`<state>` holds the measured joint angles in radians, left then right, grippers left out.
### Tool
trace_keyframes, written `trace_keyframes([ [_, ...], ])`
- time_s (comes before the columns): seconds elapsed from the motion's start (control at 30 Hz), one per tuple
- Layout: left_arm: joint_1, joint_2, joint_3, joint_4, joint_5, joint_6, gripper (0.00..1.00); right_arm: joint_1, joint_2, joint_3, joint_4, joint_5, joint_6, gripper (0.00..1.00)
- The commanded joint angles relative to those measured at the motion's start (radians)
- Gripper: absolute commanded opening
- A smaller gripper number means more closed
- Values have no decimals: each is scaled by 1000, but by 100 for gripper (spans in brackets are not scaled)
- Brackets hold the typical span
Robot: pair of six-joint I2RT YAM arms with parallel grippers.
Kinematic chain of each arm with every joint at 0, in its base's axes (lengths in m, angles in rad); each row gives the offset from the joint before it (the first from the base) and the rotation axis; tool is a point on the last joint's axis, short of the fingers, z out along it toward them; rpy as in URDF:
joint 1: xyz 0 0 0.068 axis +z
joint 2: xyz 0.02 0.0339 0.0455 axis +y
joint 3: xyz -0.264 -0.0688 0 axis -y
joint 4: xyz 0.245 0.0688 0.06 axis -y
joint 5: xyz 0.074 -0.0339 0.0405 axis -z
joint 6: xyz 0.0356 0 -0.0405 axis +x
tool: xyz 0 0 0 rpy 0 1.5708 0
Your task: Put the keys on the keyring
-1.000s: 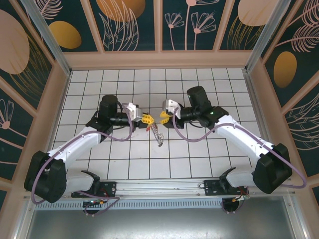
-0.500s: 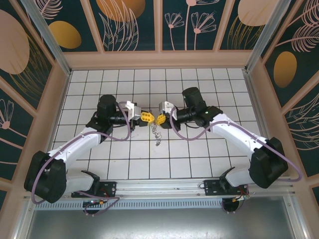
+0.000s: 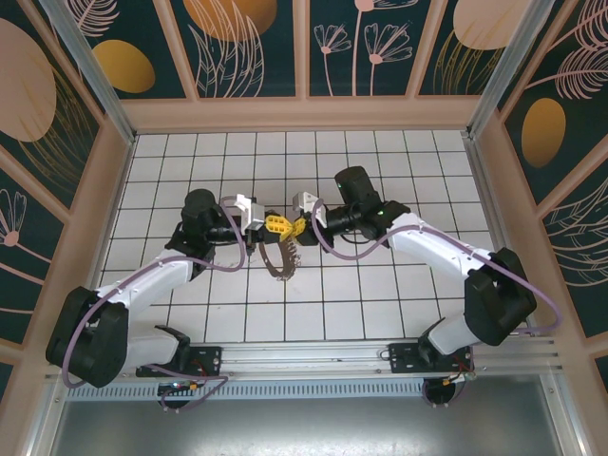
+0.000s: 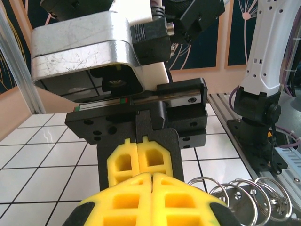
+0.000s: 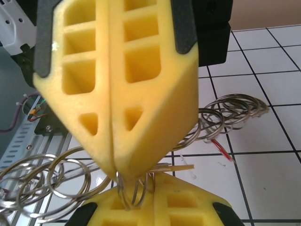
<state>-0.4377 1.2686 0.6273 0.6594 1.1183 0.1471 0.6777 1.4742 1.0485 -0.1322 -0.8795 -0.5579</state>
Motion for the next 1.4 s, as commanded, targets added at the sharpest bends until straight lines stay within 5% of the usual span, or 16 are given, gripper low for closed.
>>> trace_keyframes([
  [0.0, -11, -15, -12, 136, 31, -52, 0, 23, -5, 30, 100, 14, 29, 0],
  [0.2, -11, -32, -15, 105, 17, -24, 0, -6, -112, -37, 68, 60, -55, 23],
  [0.67, -10, -15, 5, 103, 21, -21, 0, -46, -188, -76, 39, 7, -88, 37],
  [1.1, -11, -13, 3, 110, 23, -35, 0, -16, -110, -45, 104, -27, -52, 31],
  [1.37, -10, -9, 5, 112, 23, -34, 0, -9, -88, -33, 120, -36, -43, 13],
])
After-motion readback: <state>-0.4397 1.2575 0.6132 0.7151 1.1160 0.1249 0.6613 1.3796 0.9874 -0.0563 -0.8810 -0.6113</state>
